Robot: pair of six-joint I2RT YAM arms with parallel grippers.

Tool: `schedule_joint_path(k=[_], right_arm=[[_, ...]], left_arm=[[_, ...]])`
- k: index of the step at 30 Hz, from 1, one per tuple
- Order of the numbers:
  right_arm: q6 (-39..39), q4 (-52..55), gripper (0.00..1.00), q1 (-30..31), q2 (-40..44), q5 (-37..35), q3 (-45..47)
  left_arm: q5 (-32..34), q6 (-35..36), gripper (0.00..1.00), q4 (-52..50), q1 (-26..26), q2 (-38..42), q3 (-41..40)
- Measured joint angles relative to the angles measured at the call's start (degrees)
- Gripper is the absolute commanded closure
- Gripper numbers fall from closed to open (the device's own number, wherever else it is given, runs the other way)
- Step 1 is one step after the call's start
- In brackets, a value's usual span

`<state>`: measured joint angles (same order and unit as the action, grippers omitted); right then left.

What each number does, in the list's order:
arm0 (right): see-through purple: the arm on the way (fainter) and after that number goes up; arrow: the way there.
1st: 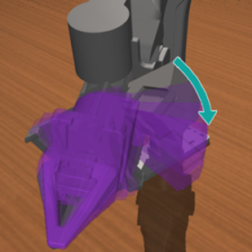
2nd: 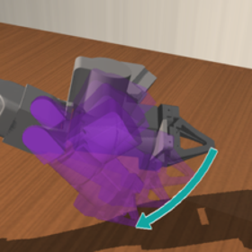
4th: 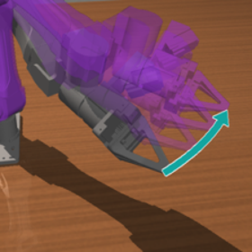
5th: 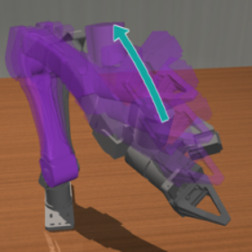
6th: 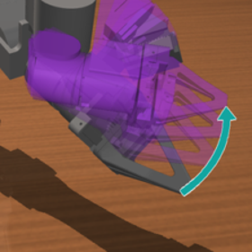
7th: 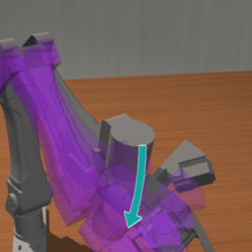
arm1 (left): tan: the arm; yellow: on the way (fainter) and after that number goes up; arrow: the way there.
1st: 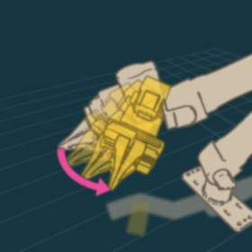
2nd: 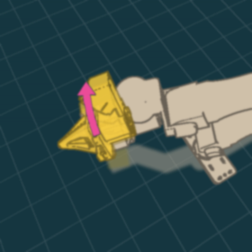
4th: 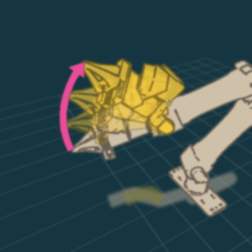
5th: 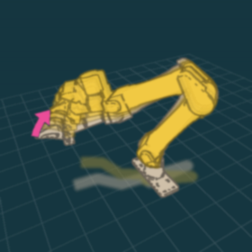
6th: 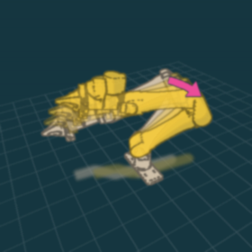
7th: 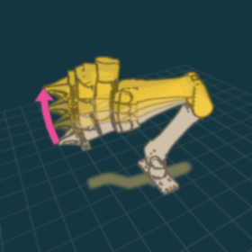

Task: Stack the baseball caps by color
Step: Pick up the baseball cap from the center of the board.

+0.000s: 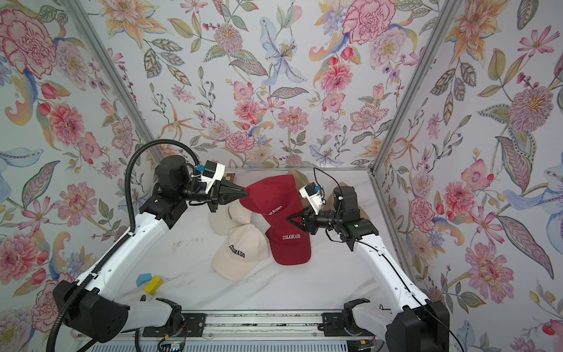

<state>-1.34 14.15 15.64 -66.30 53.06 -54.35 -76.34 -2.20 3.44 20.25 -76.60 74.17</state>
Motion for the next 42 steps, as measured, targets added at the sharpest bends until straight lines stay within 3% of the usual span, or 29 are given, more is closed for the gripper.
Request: schedule_joint_path(k=[2, 13, 18, 24, 29, 42], right_arm=[[-0.15, 0.22, 0.01, -0.37, 0.11, -3.48, 0.00], [-0.59, -2.29, 0.00, 0.90, 11.78, -18.99, -0.02], [1.97, -6.75, 0.08, 9.38, 14.45, -25.09, -0.59], [9.20, -11.13, 0.17, 21.92, 9.33, -32.89, -5.31], [14.78, -13.86, 0.23, 26.80, 4.55, -37.40, -7.78], [21.24, -15.58, 0.38, 27.02, 3.28, -42.62, -8.28]], left_arm=[[0.63, -3.63, 1.00, 3.52, 0.00, -0.02, -0.55], [17.20, -11.28, 1.00, -0.39, 0.24, -2.16, 5.29], [25.22, -10.34, 1.00, -8.28, 2.93, -3.96, 8.52], [33.44, -6.64, 1.00, -18.25, 10.47, -7.13, 15.19], [35.85, -4.59, 1.00, -22.53, 14.80, -7.54, 17.64], [36.28, -3.10, 1.00, -24.90, 15.82, -7.58, 17.75]])
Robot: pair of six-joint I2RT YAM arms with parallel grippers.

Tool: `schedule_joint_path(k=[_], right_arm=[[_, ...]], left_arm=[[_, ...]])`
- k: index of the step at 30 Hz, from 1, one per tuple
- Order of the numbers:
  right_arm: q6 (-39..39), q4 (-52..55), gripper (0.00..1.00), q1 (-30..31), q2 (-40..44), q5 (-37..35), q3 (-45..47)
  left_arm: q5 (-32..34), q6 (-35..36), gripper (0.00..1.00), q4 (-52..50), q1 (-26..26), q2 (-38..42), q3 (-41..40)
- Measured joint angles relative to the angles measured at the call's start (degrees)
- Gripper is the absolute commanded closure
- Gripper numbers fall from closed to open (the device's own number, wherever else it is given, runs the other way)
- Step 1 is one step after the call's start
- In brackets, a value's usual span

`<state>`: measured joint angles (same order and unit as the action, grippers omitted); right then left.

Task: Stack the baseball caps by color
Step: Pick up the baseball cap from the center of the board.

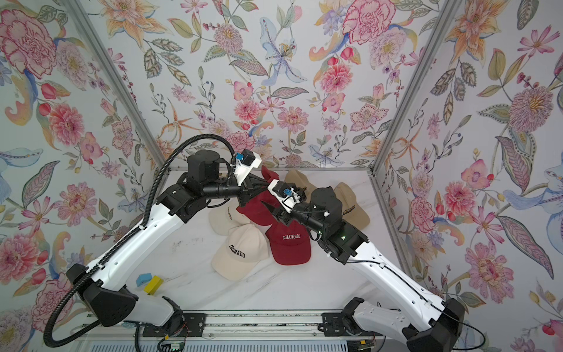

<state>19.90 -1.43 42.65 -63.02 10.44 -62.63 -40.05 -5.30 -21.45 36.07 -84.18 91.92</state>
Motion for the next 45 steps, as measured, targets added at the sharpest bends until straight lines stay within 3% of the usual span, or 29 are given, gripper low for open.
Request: schedule_joint_path(k=[15, 19, 25, 33, 34, 36, 38, 42, 45], right_arm=[[0.70, -0.92, 0.48, -3.21, -0.11, -0.81, 0.00], [0.81, -1.01, 0.60, -3.43, -0.76, -0.07, 0.00], [0.79, -0.37, 0.99, -3.58, -1.55, 1.27, -0.07], [0.46, 0.09, 1.00, -3.80, -1.51, 1.33, -0.07], [0.39, 0.46, 1.00, -3.80, -1.38, 1.31, -0.07], [0.07, 1.70, 1.00, -3.80, -1.16, 1.27, -0.31], [-0.55, 4.44, 1.00, -3.80, -1.09, 0.50, -1.66], [-3.50, 12.66, 1.00, -3.80, -0.44, -4.57, -7.37], [-8.52, 21.59, 1.00, -4.72, -0.63, -10.80, -14.97]], left_arm=[[-0.48, 0.42, 1.00, 0.00, 0.98, -0.07, 0.00], [-0.70, 0.46, 1.00, -0.02, 1.31, -0.07, 0.00], [-0.79, 1.14, 1.00, -0.42, 1.36, -0.07, 0.00], [-0.66, 1.99, 1.00, -0.55, 1.36, -0.22, 0.00], [-0.66, 2.16, 0.91, -0.70, 1.36, -0.26, 0.00], [-0.07, 3.02, 0.36, -1.09, 1.46, -0.28, 0.00], [2.29, 3.30, 0.01, -1.57, 1.55, -0.24, 0.00], [13.31, 4.13, 0.00, -0.98, 1.05, 1.57, -1.36], [22.25, 4.44, 0.00, 2.16, -0.76, 7.34, -7.26]])
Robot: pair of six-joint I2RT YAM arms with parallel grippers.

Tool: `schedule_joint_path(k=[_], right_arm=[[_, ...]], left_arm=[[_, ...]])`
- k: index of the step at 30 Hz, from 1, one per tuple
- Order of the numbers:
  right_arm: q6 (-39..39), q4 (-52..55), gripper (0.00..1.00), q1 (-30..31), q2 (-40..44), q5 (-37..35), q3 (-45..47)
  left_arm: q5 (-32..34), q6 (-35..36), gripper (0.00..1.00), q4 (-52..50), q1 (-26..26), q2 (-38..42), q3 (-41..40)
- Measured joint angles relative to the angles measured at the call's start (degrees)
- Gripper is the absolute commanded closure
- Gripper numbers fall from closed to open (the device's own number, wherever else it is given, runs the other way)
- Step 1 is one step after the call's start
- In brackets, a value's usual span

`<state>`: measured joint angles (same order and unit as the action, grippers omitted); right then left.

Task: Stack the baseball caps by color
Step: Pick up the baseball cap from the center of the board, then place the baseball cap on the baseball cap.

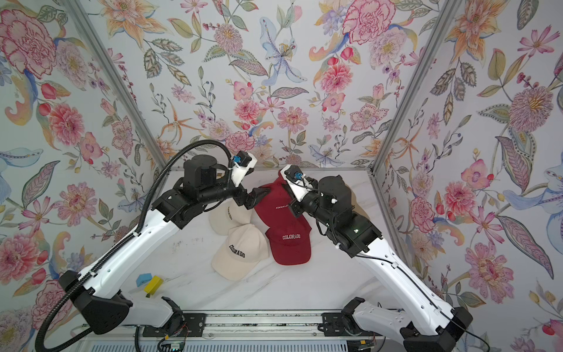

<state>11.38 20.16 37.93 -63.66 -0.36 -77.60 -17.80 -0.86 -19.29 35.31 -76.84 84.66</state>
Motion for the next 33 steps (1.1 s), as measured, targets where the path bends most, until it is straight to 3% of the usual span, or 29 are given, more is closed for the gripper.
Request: schedule_joint_path(k=[3, 7, 15, 33], right_arm=[[-6.05, 8.35, 1.00, -3.41, -0.72, -4.35, -6.84], [-13.07, 17.11, 1.00, -5.62, -1.81, -6.34, -8.85], [-22.18, 25.90, 1.00, -7.28, -7.37, -2.47, -3.63], [-34.40, 14.62, 1.00, -9.64, -13.97, 4.35, 8.26]], left_arm=[[5.51, -0.63, 0.00, 4.87, -2.08, 7.61, -7.96], [9.42, -2.16, 0.01, 10.49, -3.17, 14.93, -17.46], [10.97, -5.62, 0.00, 12.57, -3.17, 16.55, -29.00], [8.70, -9.07, 0.00, 18.18, -3.17, 17.97, -34.36]])
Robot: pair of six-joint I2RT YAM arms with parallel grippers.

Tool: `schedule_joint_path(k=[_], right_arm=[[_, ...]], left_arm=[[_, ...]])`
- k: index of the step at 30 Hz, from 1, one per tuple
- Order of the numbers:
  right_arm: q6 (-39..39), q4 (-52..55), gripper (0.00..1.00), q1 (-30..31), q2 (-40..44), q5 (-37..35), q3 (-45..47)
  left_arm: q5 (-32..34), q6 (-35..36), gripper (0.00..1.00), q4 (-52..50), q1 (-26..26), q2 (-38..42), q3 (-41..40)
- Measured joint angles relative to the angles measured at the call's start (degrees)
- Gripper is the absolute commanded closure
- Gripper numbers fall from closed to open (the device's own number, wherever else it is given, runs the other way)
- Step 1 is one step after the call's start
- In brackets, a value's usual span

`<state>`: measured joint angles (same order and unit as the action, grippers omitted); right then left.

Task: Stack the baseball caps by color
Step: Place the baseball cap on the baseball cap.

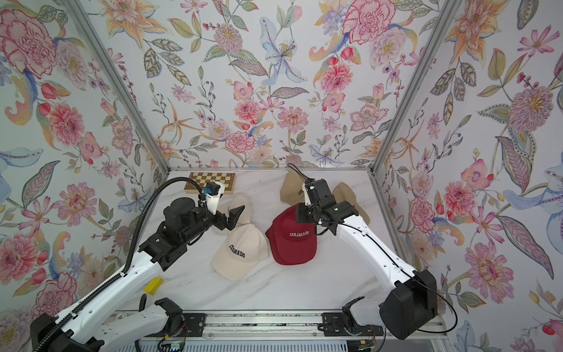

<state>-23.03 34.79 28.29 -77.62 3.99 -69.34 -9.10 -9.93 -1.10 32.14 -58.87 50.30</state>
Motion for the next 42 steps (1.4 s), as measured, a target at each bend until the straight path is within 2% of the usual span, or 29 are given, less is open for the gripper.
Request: schedule_joint_path(k=[8, 20, 25, 28, 35, 42], right_arm=[[-1.55, -4.17, 1.00, -0.31, -4.35, 1.64, 0.92], [-1.73, -6.78, 0.99, 0.15, -9.03, -0.39, 1.70], [-1.33, -7.82, 0.86, 0.90, -10.73, -1.16, 1.73], [-1.11, -8.92, 0.72, 1.38, -11.34, -1.46, 2.23], [-0.02, -9.46, 0.25, 2.10, -12.13, -2.60, 3.48], [0.46, -10.40, 0.13, 2.60, -12.68, -3.39, 4.94]], left_arm=[[-1.66, -0.42, 0.00, 0.87, 0.00, -1.66, -0.09], [-2.75, -0.61, 0.00, 1.79, -0.33, -2.73, -0.09], [-2.95, -0.61, 0.01, 2.25, -0.33, -2.97, -0.09], [-3.15, -0.61, 0.00, 2.29, -0.33, -3.02, -0.09], [-3.61, -0.61, 0.00, 2.27, -0.39, -3.04, -0.09], [-3.80, -0.61, 0.00, 2.01, -0.76, -3.04, -0.09]])
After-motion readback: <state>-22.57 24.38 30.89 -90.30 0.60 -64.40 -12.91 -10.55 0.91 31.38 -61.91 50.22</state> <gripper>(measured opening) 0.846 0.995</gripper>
